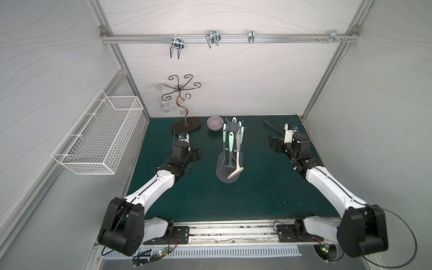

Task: Take the spatula off the kitchen utensil rack
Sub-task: Move the rack to the center of the board.

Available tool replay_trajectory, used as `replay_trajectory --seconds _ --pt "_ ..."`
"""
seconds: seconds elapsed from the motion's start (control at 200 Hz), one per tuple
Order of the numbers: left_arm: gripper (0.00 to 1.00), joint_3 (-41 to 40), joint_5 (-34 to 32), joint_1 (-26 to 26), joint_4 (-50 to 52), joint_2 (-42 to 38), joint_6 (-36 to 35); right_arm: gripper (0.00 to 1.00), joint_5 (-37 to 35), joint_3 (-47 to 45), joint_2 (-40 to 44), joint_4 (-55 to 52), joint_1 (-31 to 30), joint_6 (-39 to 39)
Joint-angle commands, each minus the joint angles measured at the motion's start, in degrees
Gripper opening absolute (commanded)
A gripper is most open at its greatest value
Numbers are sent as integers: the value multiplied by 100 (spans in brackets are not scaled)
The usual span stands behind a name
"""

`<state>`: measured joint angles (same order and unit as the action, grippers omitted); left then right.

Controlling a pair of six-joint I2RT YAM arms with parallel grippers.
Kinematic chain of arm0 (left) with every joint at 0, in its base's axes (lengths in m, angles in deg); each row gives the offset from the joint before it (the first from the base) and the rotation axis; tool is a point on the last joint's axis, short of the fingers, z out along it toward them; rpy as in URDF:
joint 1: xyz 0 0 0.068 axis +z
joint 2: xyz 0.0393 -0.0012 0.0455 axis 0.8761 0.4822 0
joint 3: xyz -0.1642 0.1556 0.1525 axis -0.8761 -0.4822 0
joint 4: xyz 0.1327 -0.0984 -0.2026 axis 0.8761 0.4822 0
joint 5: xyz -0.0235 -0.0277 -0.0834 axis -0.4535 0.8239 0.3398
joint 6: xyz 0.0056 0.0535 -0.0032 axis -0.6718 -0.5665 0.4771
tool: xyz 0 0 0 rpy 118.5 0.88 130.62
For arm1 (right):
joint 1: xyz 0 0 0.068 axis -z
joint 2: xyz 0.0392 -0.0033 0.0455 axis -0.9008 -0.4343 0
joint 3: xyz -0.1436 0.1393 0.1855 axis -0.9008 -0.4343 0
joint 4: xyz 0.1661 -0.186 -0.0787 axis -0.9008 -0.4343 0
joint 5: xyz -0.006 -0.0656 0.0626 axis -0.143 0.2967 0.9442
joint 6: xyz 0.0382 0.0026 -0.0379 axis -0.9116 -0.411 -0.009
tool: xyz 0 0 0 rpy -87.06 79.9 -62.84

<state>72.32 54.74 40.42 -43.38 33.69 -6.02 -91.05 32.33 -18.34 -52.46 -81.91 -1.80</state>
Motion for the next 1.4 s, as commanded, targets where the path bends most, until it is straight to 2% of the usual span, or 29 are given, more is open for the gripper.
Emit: replay_trajectory --seconds 0.0,0.07,0.14,0.2,0.265,0.33,0.385,0.49,0.555,0.635,0.735,0.855,0.95,1.055,1.221,1.396 --pt "89 209 217 -346 411 -719 91 93 346 78 758 -1127 -515 -183" --pt "85 223 208 -552 610 -1153 129 91 345 143 1138 -1436 -929 -229" --pt "77 150 487 -624 753 -1542 239 90 134 34 1379 -1666 -1349 -344" --pt "72 -152 557 -690 705 -1792 355 88 -3 -371 1516 -1510 -1665 -574" --pt "70 -768 592 -728 353 -1944 575 87 -48 -1042 1489 -1019 -1966 -1004" --pt "68 -1229 753 -735 51 -1932 935 85 -57 -1614 1289 -410 -2272 -1598" --pt "61 -1544 1000 -765 -320 -1825 1194 82 -239 -1944 1060 147 -2627 -1910" --pt "53 -1886 1204 -972 -780 -1526 1460 80 -1107 -2177 723 702 -3434 -1716" --pt "51 -2017 1145 -1232 -849 -1364 1443 76 -1454 -2226 608 714 -3670 -1596" --pt "51 -2334 856 -1679 -1196 -1148 1619 72 -1471 -2449 501 835 -3703 -1775" --pt "49 -2717 710 -2061 -1935 -700 2198 66 -1270 -2728 220 1139 -3713 -2234" --pt "40 -2883 576 -2346 -2895 -15 2694 56 -1116 -2938 -297 1806 -3740 -2667" --pt "33 -2700 641 -2490 -3232 606 2803 45 -932 -2823 -738 2145 -3762 -2689" --pt "24 -2516 754 -2583 -3761 1392 2967 37 -788 -2622 -1234 2408 -3782 -2667" --pt "19 -2433 729 -2583 -4995 2531 3296 33 -704 -2392 -1913 2887 -3768 -2704" --pt "19 -2110 753 -2483 -5147 3030 3298 33 -411 -2151 -2468 3199 -3459 -2750"
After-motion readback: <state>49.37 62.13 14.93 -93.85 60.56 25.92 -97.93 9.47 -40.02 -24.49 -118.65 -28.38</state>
